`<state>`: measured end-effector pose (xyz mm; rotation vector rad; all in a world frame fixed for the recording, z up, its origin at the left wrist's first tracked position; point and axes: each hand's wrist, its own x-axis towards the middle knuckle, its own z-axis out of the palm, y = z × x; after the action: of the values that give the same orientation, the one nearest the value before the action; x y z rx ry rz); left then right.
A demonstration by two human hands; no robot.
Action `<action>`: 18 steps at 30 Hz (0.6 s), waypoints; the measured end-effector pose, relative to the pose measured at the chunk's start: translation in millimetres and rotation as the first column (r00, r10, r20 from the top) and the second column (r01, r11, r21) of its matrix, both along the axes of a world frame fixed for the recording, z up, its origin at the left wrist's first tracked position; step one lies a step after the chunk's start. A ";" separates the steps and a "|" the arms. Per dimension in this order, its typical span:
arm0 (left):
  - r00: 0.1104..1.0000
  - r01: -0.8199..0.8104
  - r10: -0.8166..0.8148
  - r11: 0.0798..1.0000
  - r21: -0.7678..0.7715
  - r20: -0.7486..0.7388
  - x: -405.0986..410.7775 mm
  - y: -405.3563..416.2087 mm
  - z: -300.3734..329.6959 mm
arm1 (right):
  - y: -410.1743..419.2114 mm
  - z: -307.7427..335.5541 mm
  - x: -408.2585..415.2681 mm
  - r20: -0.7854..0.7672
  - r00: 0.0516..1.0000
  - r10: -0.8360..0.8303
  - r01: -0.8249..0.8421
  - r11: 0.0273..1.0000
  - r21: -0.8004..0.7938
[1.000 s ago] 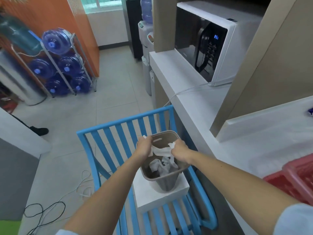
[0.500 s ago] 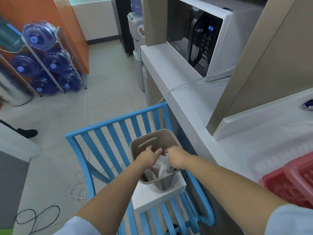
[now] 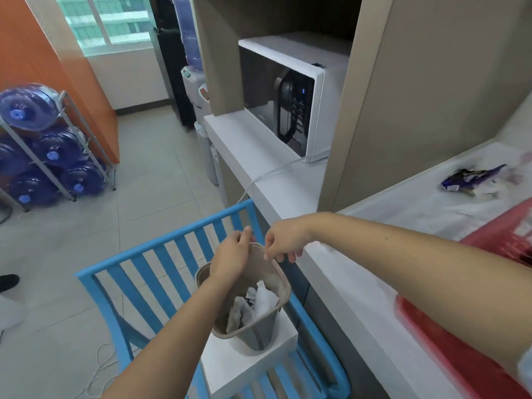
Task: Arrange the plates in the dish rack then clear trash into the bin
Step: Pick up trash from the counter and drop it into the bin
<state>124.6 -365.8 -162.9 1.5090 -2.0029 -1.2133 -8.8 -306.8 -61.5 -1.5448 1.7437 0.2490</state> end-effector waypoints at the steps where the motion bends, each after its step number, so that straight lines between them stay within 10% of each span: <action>1: 0.999 0.000 -0.001 1.000 -0.028 -0.048 -5.7 2.9 10.3 | 5.6 15.8 -4.7 -0.002 1.000 -0.005 0.005 1.000 -0.014; 10: 0.847 0.189 -0.245 0.968 -0.163 -0.472 -61.5 68.3 98.2 | 85.6 98.1 -86.7 0.051 0.973 -0.225 0.231 0.943 -0.239; 18: 0.774 0.538 -0.528 0.840 -0.077 -0.350 -165.9 106.3 112.0 | 143.6 110.8 -197.0 0.121 0.843 -0.524 0.532 0.779 -0.332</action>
<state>-41.3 -259.6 -50.9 0.6447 -2.2177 -1.5949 -205.8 -163.2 49.2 -1.2038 2.2117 -0.3893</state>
